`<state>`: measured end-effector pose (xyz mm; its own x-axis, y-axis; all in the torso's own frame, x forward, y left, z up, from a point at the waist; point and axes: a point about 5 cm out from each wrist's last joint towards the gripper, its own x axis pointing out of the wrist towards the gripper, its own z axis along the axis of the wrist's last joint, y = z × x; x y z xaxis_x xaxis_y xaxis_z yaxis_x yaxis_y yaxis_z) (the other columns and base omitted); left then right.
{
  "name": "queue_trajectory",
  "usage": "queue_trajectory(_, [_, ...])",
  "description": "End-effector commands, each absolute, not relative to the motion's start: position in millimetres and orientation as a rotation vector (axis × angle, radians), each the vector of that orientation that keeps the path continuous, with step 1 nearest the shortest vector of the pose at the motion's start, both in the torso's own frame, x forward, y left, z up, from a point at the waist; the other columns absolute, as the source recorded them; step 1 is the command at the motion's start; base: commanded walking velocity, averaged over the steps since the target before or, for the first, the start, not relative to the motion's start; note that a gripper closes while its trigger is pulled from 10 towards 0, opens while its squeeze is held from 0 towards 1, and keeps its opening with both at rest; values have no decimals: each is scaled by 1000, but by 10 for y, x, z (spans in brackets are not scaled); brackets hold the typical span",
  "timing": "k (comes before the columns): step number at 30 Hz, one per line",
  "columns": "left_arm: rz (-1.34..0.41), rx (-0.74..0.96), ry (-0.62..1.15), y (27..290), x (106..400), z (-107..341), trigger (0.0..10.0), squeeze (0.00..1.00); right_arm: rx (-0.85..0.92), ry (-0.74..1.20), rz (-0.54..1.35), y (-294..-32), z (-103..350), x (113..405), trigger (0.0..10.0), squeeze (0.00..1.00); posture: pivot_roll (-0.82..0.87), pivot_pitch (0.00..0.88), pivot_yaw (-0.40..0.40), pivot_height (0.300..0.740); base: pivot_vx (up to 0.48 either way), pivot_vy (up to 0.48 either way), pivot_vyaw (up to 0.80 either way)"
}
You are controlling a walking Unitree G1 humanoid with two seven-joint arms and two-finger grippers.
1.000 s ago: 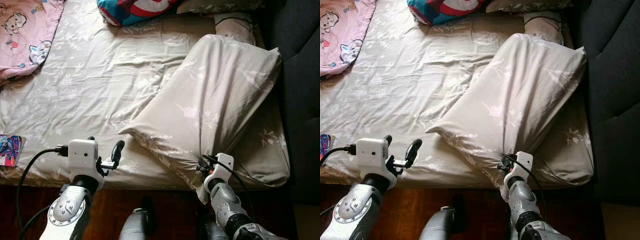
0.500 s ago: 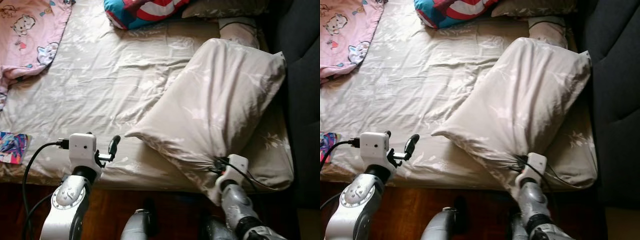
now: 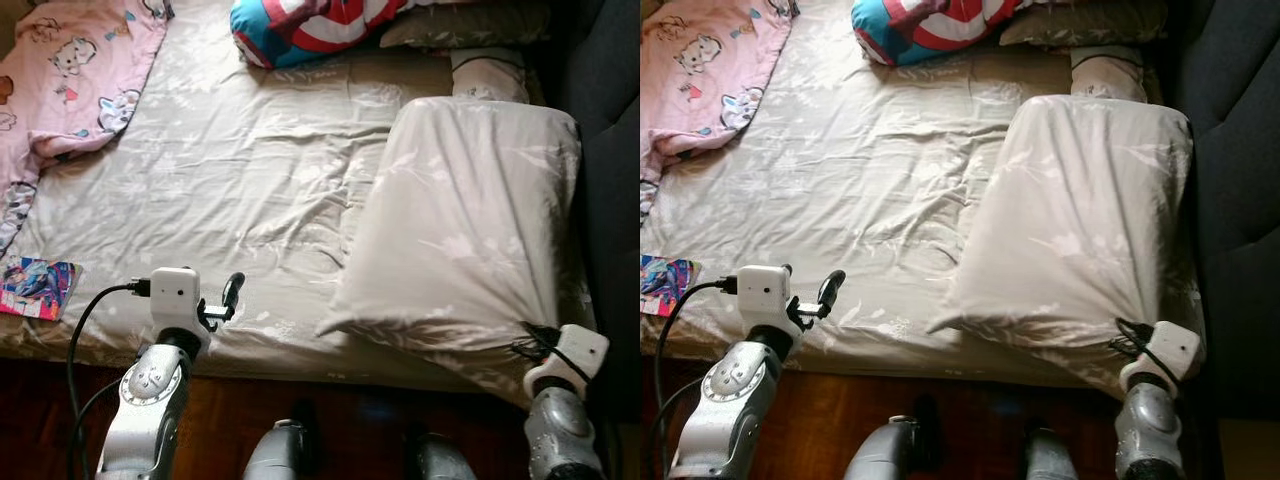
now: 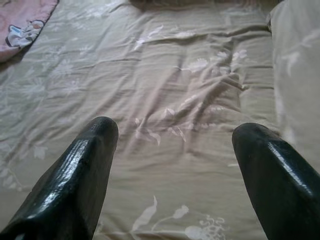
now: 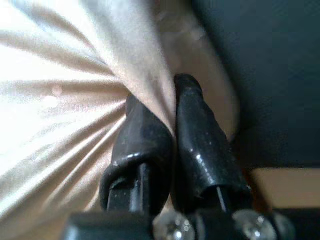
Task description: Clean up the room
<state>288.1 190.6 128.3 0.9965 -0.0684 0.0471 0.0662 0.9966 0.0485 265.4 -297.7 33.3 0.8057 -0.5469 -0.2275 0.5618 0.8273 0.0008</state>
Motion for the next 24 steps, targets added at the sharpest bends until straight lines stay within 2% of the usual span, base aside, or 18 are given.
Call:
queue_trajectory(1, [-44, 50, -26, 1978, 2859, 1195, 10000, 0, 30, 178, -766, -3344, 473, 2483, 0, 0, -93, 249, 89, 740, 0, 0, 0])
queue_trajectory(8, [-53, 45, -31, 1951, 2879, 1154, 10000, 0, -112, 180, -900, -3714, 660, 2327, 0, 0, -105, 242, 88, 740, 0, 0, 0])
queue_trajectory(11, [-56, 44, -32, 1944, 2883, 1140, 10000, 0, -122, 177, -909, -3728, 687, 2315, 0, 0, -104, 240, 90, 740, 0, 0, 0])
queue_trajectory(13, [-58, 45, -31, 1946, 2882, 1127, 10000, 0, -36, 156, -823, -3608, 678, 2411, 0, 0, -100, 235, 93, 740, 0, 0, 0])
queue_trajectory(14, [-59, 46, -30, 1949, 2882, 1122, 10000, 0, -10, 152, -762, -3524, 661, 2465, 3294, 0, -100, 235, 93, 740, 0, 0, 0])
queue_trajectory(15, [-59, 47, -28, 1953, 2883, 1118, 10000, 0, 11, 154, -670, -3402, 630, 2534, 10000, 0, -101, 234, 94, 740, 0, 0, 0])
queue_trajectory(18, [-66, 50, -23, 1955, 2884, 1106, 10000, 0, 15, 187, -490, -3110, 537, 2625, 10000, 0, -101, 234, 94, 740, 0, 0, 0])
queue_trajectory(24, [-77, 50, -12, 1934, 2858, 1062, 10000, 0, 87, 220, -453, -2912, 392, 2611, 10000, 0, -88, 234, 100, 740, 0, 0, 0])
